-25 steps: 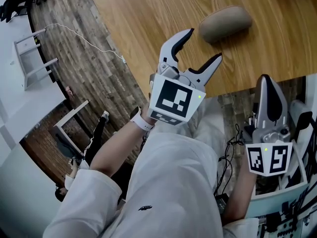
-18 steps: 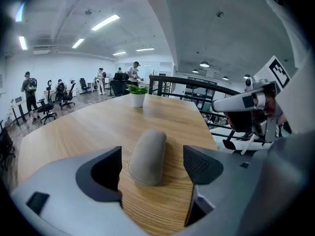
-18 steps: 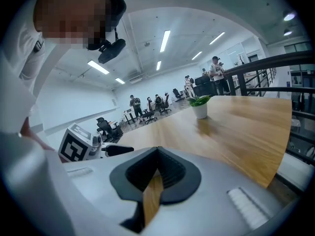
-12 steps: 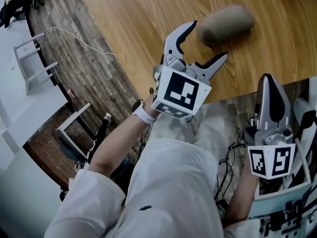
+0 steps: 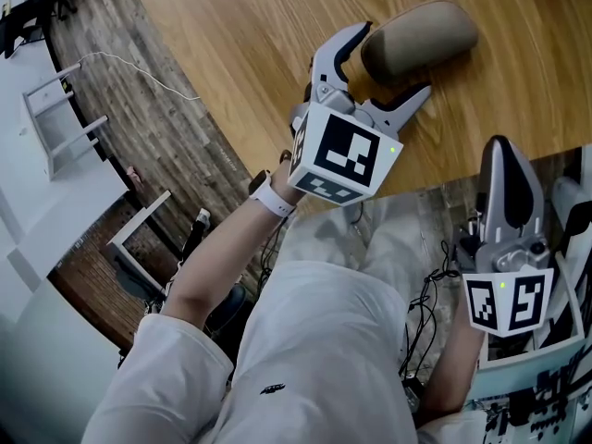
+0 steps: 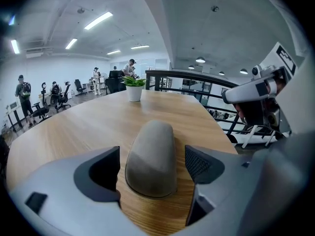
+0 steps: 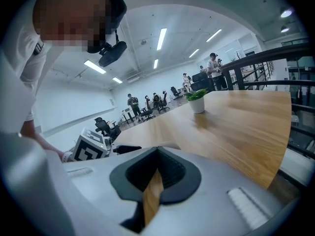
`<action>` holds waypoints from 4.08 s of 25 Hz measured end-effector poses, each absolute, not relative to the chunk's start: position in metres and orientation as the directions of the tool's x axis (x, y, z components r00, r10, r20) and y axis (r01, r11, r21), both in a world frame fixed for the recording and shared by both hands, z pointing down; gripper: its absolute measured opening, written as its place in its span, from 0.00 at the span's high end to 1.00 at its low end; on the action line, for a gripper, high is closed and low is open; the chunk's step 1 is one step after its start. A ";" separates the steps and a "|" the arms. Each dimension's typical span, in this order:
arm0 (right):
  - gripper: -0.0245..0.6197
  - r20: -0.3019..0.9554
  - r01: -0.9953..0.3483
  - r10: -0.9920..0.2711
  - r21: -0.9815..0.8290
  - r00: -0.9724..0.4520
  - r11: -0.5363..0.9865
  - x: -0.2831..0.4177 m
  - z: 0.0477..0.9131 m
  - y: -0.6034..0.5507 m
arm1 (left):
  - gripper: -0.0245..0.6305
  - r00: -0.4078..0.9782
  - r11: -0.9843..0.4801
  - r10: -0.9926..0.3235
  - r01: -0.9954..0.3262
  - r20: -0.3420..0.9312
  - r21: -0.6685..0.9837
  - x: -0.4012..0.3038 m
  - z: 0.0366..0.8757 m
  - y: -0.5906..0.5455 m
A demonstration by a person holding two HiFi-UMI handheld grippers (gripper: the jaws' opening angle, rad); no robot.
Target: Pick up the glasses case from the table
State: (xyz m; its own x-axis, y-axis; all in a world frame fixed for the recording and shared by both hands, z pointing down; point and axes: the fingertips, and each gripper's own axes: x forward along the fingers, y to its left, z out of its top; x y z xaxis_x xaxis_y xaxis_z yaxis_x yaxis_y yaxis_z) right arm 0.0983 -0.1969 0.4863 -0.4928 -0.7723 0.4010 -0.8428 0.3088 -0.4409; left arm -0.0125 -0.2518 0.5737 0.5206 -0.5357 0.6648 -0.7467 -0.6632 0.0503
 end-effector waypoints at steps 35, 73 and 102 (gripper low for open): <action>0.95 0.409 -0.852 -0.785 -0.447 -0.464 0.271 0.119 0.490 -0.192 | 0.37 0.508 -0.701 -0.502 -0.713 0.700 0.014 0.000 0.614 -0.273; 0.95 0.299 -0.885 -0.865 -0.367 -0.404 0.286 0.136 0.367 -0.121 | 0.38 0.491 -0.614 -0.569 -0.787 0.659 0.057 -0.025 0.470 -0.176; 0.95 0.184 -0.902 -0.891 -0.210 -0.414 0.376 0.129 0.247 -0.086 | 0.38 0.459 -0.516 -0.697 -0.855 0.551 0.059 -0.077 0.313 -0.100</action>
State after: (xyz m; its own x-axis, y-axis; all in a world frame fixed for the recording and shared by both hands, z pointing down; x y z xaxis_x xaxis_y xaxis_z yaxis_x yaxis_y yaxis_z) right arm 0.1293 -0.0857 0.2468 -0.4144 -0.8913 0.1840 -0.9023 0.3762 -0.2104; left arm -0.0769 -0.0998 0.3131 0.4588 -0.6971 0.5509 -0.8546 -0.5160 0.0588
